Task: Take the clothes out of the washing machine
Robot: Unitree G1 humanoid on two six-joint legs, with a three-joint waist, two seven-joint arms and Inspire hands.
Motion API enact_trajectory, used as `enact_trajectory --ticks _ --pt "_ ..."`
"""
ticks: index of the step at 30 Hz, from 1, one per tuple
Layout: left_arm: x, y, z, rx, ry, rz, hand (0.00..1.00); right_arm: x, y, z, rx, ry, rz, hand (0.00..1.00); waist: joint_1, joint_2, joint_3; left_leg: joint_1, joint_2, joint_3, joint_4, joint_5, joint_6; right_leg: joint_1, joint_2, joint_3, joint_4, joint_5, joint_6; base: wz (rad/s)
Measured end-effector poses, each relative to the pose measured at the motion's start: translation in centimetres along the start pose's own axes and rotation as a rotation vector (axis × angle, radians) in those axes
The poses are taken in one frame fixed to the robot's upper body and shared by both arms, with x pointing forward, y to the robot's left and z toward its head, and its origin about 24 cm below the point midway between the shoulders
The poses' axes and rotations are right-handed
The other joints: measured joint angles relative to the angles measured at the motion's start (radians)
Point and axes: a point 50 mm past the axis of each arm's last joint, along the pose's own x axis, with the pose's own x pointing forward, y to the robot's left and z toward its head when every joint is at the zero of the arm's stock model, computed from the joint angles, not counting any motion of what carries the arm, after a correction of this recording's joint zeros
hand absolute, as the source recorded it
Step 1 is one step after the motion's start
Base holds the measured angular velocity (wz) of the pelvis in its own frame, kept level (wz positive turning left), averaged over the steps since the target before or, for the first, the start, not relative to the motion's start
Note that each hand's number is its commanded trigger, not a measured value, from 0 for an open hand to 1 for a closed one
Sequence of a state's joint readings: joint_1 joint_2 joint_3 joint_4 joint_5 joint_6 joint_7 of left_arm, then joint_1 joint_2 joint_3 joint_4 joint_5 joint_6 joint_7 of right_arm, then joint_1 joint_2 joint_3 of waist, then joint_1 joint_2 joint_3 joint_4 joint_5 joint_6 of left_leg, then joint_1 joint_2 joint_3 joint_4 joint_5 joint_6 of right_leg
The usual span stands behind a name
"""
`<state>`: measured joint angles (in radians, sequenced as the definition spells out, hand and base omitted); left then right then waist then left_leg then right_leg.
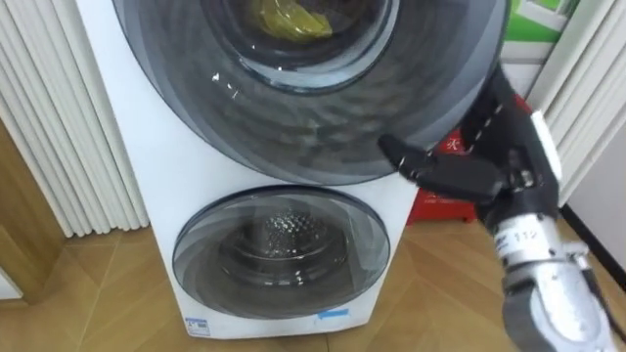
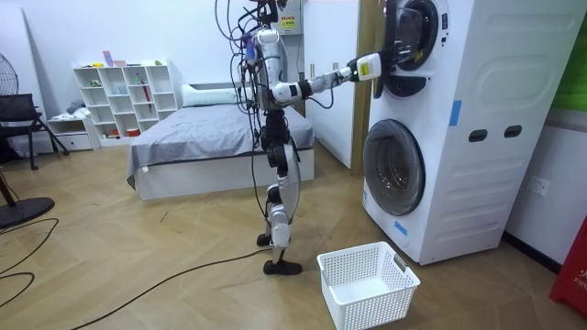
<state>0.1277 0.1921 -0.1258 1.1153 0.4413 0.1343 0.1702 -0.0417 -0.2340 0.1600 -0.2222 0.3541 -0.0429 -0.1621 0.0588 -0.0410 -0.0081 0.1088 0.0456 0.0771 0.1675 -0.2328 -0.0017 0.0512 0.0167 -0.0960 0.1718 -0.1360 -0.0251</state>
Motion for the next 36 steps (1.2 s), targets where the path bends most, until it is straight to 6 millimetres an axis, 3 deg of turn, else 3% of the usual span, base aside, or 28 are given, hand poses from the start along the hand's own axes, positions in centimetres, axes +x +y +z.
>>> enact_trajectory --ticks 4,11,17,25,28,31,36 --pt "-0.1 -0.3 -0.2 0.007 0.002 -0.015 0.00 -1.3 1.0 -1.4 0.053 0.072 0.083 0.00 -0.004 0.018 -0.0021 -0.001 0.002 0.001 0.003 0.003 -0.005 0.001 0.002 0.000 0.000 0.004 -0.003 0.00" --pt "-0.1 -0.4 0.1 0.014 -0.018 -0.041 0.00 -2.5 2.4 -2.6 0.099 0.142 0.209 0.00 -0.005 0.042 0.0048 -0.006 0.002 0.004 0.002 0.005 -0.007 -0.003 0.004 0.006 -0.007 0.003 -0.003 0.00" --pt "-0.1 -0.6 0.6 0.029 -0.053 -0.047 0.00 -3.1 3.8 -2.9 0.117 0.159 0.314 0.00 -0.006 0.044 0.0032 -0.016 0.002 0.004 0.004 0.005 -0.007 -0.008 0.004 0.003 -0.017 0.003 -0.003 0.02" --pt "-0.1 -0.9 1.2 0.062 -0.085 -0.059 0.00 -3.1 5.0 -1.1 0.159 0.084 0.419 0.00 -0.008 0.037 0.0004 -0.015 0.002 0.006 -0.002 0.005 -0.007 -0.008 0.003 0.001 -0.018 0.003 -0.003 0.02" --pt "-0.1 -0.8 1.4 0.061 -0.090 -0.068 0.00 -2.8 5.5 0.7 0.141 0.005 0.480 0.00 -0.007 0.031 0.0040 -0.009 0.002 0.006 -0.001 0.005 -0.007 -0.003 0.004 0.006 -0.018 0.003 -0.003 -0.01" --pt "0.0 -0.5 1.9 0.060 -0.100 -0.073 0.00 -2.8 5.6 1.2 0.096 0.003 0.526 0.00 -0.007 0.022 0.0086 -0.010 0.002 0.006 0.001 0.005 -0.007 -0.003 0.003 0.006 -0.018 0.003 -0.003 0.00" --pt "0.1 -0.2 2.5 0.059 -0.115 -0.076 0.00 -2.1 5.5 1.6 0.016 0.007 0.543 0.00 -0.005 0.017 0.0067 -0.025 0.002 0.005 0.004 0.005 -0.007 -0.020 0.004 0.008 -0.006 0.003 -0.004 -0.01"
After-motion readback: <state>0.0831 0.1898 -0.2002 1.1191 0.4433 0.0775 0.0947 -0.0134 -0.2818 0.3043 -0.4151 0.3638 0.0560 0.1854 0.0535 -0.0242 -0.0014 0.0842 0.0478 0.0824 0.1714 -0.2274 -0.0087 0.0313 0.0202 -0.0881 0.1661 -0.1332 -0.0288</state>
